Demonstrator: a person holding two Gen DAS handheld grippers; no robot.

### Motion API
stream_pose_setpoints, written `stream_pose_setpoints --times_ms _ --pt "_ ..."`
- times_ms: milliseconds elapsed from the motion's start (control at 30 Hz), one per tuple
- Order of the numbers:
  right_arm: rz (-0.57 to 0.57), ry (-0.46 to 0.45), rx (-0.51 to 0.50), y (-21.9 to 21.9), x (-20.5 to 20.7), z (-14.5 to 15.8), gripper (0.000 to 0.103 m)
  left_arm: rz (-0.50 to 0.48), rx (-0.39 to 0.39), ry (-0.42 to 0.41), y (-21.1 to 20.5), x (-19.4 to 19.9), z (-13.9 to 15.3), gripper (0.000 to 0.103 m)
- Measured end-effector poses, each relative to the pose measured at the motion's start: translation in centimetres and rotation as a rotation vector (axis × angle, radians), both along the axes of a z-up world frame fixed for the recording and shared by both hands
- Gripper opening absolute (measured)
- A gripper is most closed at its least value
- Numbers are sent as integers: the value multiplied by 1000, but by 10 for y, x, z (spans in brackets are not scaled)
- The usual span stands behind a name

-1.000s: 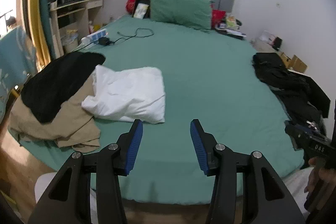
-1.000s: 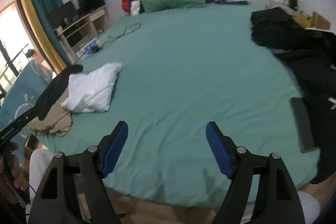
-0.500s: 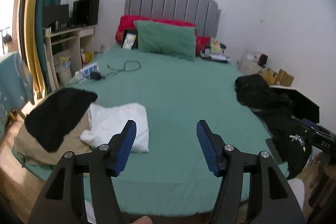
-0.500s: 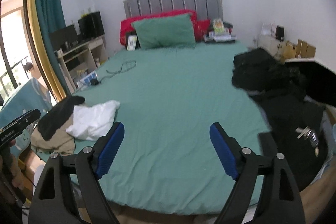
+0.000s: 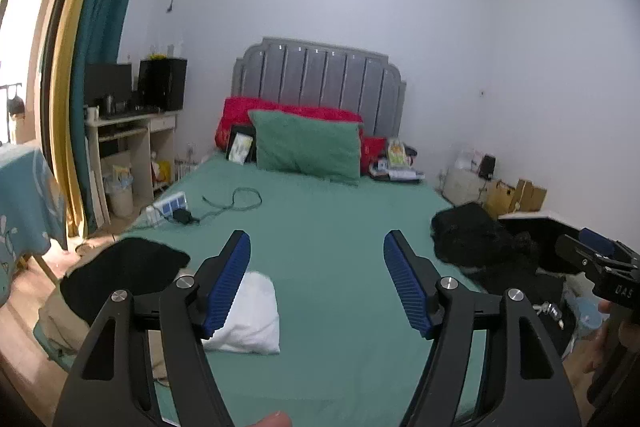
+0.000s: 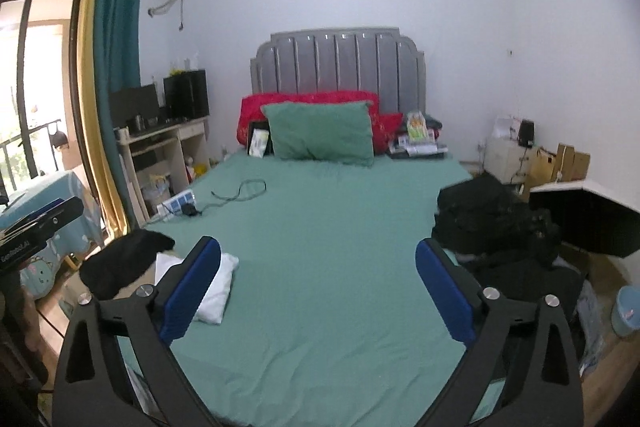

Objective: Fold large clothes

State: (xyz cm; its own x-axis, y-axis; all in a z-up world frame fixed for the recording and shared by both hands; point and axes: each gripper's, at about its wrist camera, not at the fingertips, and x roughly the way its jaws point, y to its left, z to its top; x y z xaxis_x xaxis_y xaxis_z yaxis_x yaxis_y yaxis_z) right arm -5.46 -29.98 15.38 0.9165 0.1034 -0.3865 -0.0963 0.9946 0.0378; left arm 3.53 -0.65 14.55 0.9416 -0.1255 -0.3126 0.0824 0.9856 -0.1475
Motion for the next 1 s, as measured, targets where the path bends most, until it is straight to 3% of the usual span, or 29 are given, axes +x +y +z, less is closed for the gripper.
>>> stream_pose_setpoints --times_ms 233,333,567,800,1000 --pt "-24 -86 21 8 -17 30 101 31 16 -95 4 -20 33 74" --pt "-26 -105 34 12 -22 41 101 40 22 -112 4 -24 42 80" --pt "2 -169 31 30 -37 59 101 48 12 -125 14 -37 54 83" --pt "59 -188 19 47 -43 58 101 70 31 -196 24 -56 55 84" --pt "102 -174 -13 64 -37 43 101 58 19 -176 32 -54 44 84"
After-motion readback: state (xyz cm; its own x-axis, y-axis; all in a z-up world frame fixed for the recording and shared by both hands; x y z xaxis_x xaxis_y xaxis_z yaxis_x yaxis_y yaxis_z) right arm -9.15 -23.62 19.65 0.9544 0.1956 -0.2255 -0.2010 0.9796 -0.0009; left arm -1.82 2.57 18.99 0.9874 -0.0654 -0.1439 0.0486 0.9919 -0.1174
